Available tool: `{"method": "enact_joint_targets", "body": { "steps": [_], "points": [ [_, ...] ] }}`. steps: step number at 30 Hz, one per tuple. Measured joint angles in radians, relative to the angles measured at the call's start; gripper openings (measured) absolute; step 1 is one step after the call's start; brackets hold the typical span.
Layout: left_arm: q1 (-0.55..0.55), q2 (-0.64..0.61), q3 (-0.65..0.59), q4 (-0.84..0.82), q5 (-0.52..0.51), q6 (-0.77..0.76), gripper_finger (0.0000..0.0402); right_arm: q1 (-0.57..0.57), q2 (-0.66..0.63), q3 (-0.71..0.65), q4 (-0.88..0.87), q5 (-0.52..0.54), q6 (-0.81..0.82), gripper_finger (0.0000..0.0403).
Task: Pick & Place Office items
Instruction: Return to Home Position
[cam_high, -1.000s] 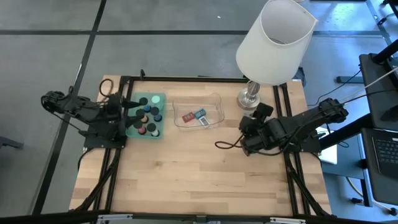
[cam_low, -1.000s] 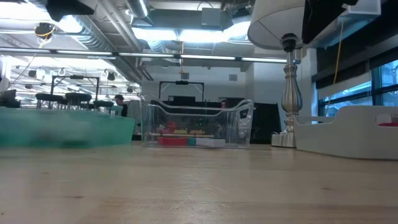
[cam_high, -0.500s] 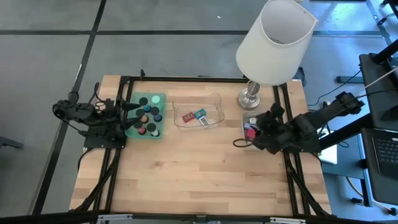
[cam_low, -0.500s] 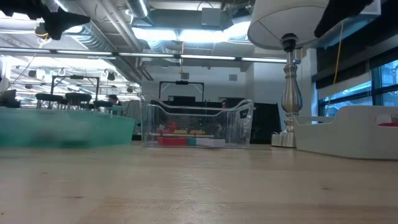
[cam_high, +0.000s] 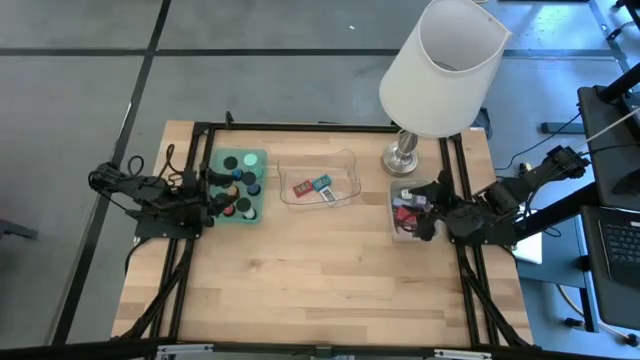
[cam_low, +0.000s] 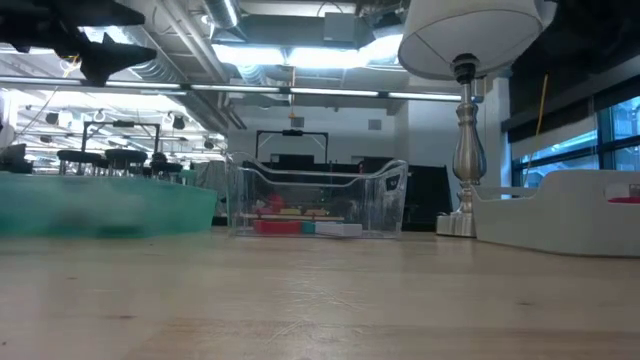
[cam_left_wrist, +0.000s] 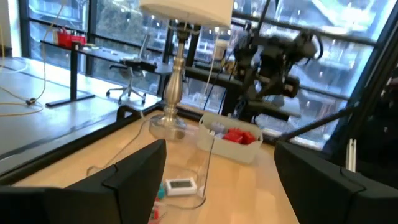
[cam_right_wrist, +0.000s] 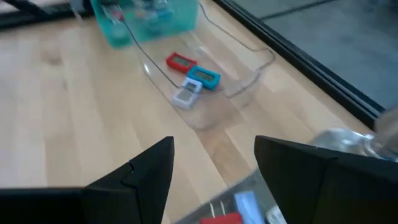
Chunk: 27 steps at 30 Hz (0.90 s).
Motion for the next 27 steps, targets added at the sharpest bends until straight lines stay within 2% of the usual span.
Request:
{"method": "enact_joint_targets", "body": {
  "steps": [7,14,21,27],
  "points": [
    [0.000,0.000,-0.111,0.141,-0.002,-0.001,0.0296,0.000,-0.112,-0.169,0.213,0.003,-0.059,0.0226],
    [0.000,0.000,-0.171,0.205,-0.017,-0.027,0.0296,0.000,-0.186,-0.321,0.392,-0.005,-0.061,0.0226],
    [0.000,0.000,-0.195,0.211,-0.017,-0.044,0.0296,0.000,-0.197,-0.459,0.607,-0.009,-0.072,0.0227],
    [0.000,0.000,-0.195,0.204,-0.033,-0.044,0.0296,0.000,-0.197,-0.567,0.827,-0.061,-0.096,0.0227]
  ]
}}
